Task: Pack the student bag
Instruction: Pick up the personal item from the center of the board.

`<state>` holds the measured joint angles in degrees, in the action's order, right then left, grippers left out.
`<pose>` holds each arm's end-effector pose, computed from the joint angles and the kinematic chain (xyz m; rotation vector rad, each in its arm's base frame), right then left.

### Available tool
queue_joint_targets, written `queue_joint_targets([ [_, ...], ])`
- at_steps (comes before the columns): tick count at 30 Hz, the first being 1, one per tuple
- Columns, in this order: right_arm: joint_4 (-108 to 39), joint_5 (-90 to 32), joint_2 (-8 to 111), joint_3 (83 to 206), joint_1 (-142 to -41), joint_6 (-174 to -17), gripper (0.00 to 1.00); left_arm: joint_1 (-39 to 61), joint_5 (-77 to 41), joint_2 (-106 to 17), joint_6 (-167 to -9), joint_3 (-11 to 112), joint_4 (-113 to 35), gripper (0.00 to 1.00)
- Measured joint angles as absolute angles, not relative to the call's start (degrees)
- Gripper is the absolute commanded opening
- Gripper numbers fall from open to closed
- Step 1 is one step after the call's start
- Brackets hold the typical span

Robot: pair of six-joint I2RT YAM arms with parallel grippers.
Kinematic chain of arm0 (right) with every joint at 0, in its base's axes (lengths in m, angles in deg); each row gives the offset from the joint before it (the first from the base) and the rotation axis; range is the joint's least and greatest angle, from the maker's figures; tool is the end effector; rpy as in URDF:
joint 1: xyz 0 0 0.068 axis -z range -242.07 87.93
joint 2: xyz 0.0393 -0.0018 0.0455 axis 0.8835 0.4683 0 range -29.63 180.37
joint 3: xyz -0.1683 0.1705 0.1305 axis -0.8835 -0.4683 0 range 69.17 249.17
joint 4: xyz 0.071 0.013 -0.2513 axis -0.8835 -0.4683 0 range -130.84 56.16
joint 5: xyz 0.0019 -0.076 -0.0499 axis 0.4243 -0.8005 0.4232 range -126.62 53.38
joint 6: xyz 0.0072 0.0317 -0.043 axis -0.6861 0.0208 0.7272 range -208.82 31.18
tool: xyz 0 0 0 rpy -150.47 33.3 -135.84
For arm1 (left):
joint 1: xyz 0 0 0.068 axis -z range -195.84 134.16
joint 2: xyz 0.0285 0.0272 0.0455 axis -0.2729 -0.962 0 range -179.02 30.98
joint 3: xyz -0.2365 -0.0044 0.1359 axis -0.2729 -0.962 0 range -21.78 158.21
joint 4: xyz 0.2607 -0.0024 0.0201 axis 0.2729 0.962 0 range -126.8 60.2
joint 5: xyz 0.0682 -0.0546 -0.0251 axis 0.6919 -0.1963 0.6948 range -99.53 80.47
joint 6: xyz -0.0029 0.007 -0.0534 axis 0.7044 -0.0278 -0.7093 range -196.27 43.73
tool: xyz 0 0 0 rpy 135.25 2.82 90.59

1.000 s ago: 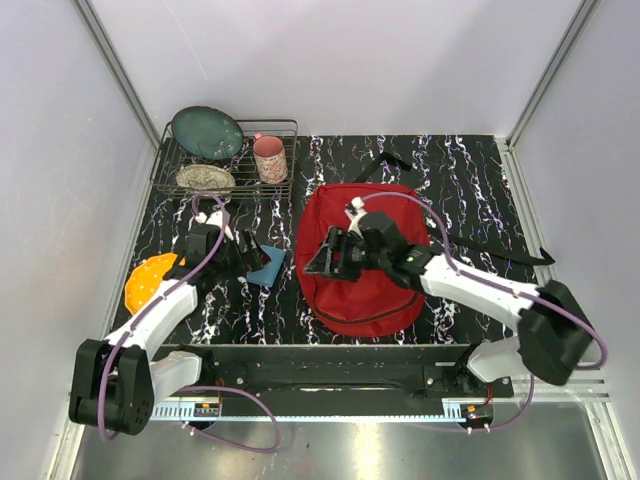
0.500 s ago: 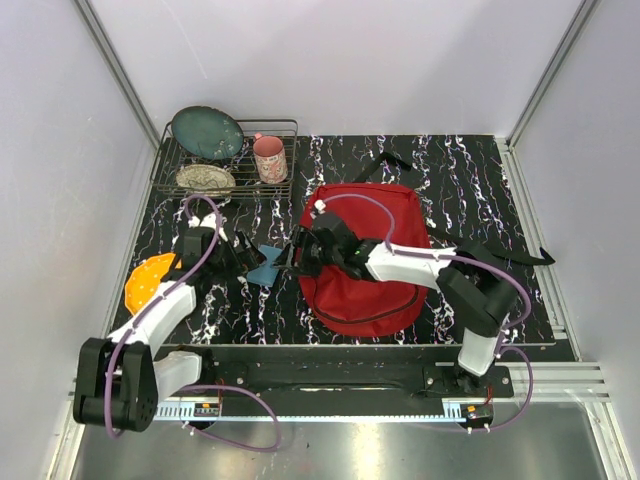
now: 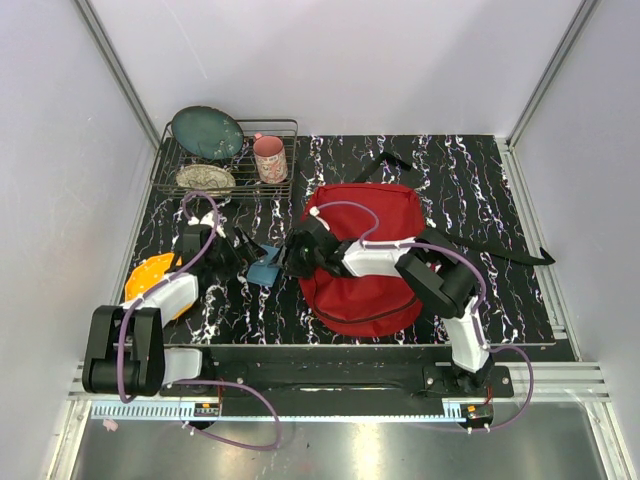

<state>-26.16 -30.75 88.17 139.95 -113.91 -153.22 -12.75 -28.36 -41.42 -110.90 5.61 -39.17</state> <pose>0.2682 0.3470 0.1393 0.2169 2.5334 1.0905 0.2342 -0.0240 0.1613 -0.4775 2.3246 -0.7072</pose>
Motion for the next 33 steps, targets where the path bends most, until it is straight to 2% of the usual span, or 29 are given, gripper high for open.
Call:
queue_joint_targets([
  [19,-25.8,-31.8,92.0,144.3,-114.0,-154.9,0.62,-14.1,-33.9,-47.9,-114.5,3.9,-50.6,0.9],
  [23,-24.8,-30.7,92.4,144.3,-114.0,-155.1,0.58,-14.3,-35.0,-47.9,-115.4,3.0,-52.5,0.89],
  [33,-23.4,-30.5,92.4,142.5,-114.0,-154.8,0.31,-14.5,-36.7,-46.6,-116.9,-0.3,-55.9,0.88],
])
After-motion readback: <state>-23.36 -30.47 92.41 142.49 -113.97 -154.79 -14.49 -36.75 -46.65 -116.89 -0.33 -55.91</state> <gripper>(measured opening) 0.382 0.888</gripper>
